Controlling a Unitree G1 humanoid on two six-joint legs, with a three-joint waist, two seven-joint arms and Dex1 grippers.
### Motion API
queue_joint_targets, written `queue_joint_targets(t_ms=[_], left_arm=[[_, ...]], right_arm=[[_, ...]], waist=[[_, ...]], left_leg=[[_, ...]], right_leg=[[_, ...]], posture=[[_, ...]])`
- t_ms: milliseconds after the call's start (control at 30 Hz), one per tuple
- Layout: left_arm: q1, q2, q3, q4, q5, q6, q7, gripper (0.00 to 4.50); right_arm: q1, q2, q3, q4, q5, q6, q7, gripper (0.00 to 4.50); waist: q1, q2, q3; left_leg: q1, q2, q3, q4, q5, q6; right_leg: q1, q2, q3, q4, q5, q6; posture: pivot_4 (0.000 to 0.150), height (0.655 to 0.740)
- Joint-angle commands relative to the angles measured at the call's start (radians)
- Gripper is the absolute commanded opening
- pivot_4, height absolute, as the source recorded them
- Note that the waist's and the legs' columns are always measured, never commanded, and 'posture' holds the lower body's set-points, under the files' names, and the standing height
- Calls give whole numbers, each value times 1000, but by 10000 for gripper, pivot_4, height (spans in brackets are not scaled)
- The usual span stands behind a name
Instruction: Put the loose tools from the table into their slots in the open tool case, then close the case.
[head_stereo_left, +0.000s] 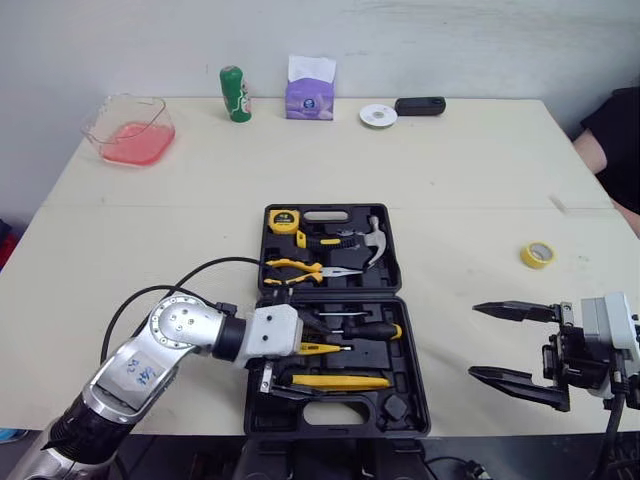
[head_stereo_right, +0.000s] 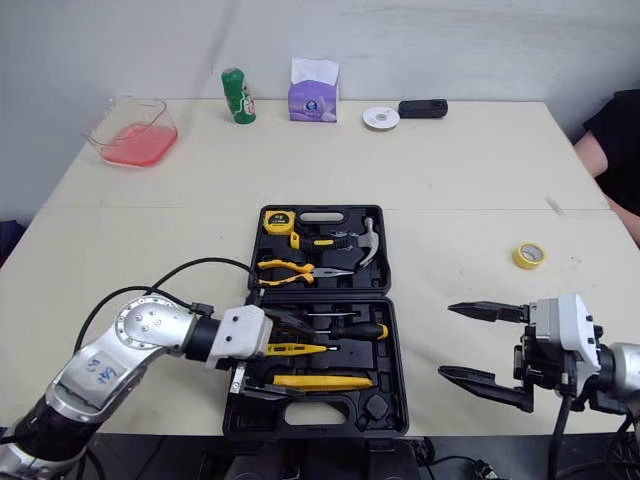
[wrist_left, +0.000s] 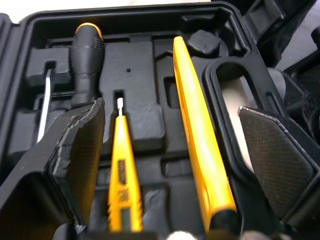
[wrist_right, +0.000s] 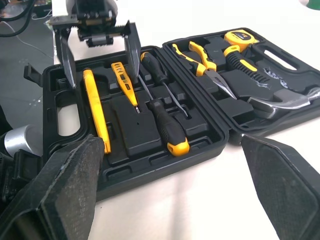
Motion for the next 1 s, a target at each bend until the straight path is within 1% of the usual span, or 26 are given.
queue_joint_targets(t_ms=[33, 167, 300, 367, 567, 667, 700, 833, 933, 1000], left_arm=[[-16, -9, 59, 33, -28, -77, -23, 44607], [-18, -1, 49, 85, 26, -123, -19, 44607], [38, -27, 107, 56, -88, -134, -48, 44607], [63, -20, 138, 30, -143, -137, -79, 44607], [113, -12, 190, -21, -229, -121, -99, 44607], [149, -50, 168, -58, -221, -141, -59, 36464], [166, -63, 158, -65, -216, -148, -53, 32689], [164, -87, 140, -45, -190, -150, -34, 14469], [141, -86, 77, -5, -106, -194, -45, 752], [133, -90, 30, 28, -37, -232, -41, 241]], right_arm=[[10, 9, -34, -12, 0, -19, 3, 45000], [15, 3, -45, -8, 5, -16, 8, 45000], [44, 5, -72, -10, 8, -19, 22, 45000], [51, 10, -73, -11, 6, -22, 23, 45000], [61, 15, -74, 1, -1, -35, 28, 45000], [61, 18, -69, 8, -1, -40, 31, 45000], [54, 21, -71, 9, 4, -43, 29, 45000], [43, 34, -75, 8, 9, -46, 28, 45000], [48, 39, -74, 18, -4, -56, 34, 45000], [51, 46, -73, 21, -7, -65, 31, 45000]], waist=[[0, 0, 0], [0, 0, 0], [0, 0, 0], [-2, 0, 0], [-1, 0, 0], [-1, 0, 0], [-1, 0, 0], [-1, 0, 0], [1, 0, 0], [1, 0, 0]], left_leg=[[0, 0, 0, 0, 0, 0], [0, 0, 0, 0, 0, 0], [0, 0, 0, 0, 0, 0], [0, 0, 0, 0, 0, 0], [0, 0, 0, 0, 0, 0], [1, 0, 0, 0, 0, 0], [0, 0, 0, 0, 0, 0], [1, 0, 0, 0, 0, 0], [1, -1, -1, 0, 0, 0], [1, -1, 0, 0, 0, 0]], right_leg=[[0, 0, 0, 0, 0, 0], [0, 0, 0, 0, 0, 0], [0, 0, 0, 0, 0, 0], [0, 0, 0, 0, 0, 0], [0, 0, 0, 1, 0, 0], [0, 0, 0, 1, 0, 0], [0, 0, 0, 1, 0, 0], [0, 0, 0, 1, 0, 0], [1, 0, 0, 2, 0, 0], [1, 0, 0, 2, 0, 0]], posture=[[1500, 7400], [1500, 7400], [1500, 7400], [1500, 7400], [1500, 7400], [1500, 7400], [1500, 7400], [1500, 7400], [1500, 7400], [1500, 7400]])
